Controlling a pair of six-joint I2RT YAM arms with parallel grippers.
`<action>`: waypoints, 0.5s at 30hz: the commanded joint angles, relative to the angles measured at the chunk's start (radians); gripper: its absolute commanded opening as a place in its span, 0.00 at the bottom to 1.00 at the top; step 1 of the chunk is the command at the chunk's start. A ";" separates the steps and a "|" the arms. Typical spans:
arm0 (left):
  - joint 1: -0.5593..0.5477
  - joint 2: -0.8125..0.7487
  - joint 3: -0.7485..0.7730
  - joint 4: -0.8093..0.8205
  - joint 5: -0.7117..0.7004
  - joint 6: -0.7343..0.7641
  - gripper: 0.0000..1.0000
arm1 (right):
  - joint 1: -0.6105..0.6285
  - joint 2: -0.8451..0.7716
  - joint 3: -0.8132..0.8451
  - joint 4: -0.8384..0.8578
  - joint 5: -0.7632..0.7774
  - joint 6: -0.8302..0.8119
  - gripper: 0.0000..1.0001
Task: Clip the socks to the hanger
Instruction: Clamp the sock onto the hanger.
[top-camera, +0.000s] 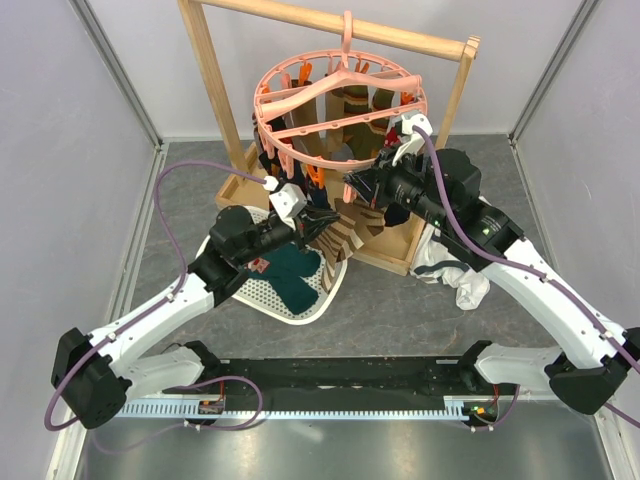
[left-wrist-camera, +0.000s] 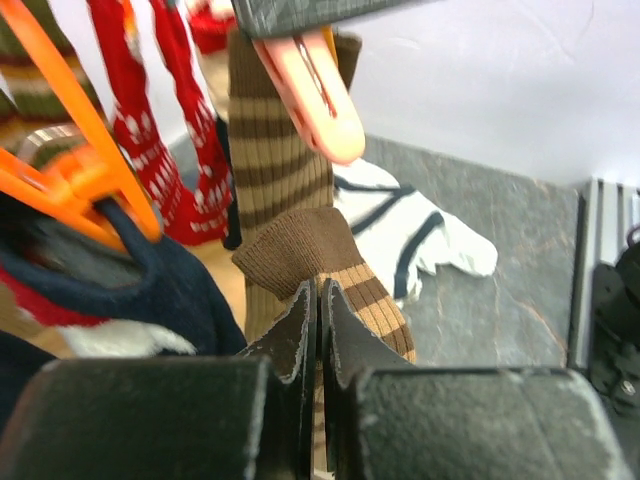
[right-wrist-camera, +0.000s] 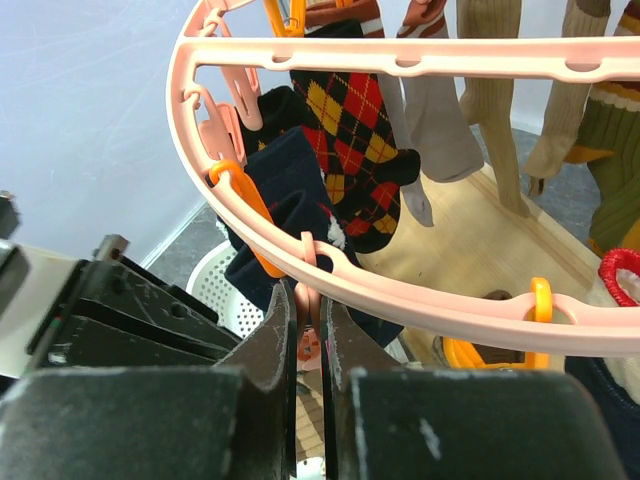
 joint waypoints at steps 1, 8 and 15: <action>0.000 -0.037 -0.012 0.168 -0.008 0.047 0.02 | -0.006 0.016 0.055 0.011 -0.014 0.024 0.00; 0.000 -0.049 -0.032 0.223 0.024 0.098 0.02 | -0.014 0.034 0.080 -0.007 0.010 0.043 0.00; -0.001 -0.077 -0.098 0.358 -0.003 0.107 0.02 | -0.020 0.071 0.156 -0.048 0.002 0.033 0.00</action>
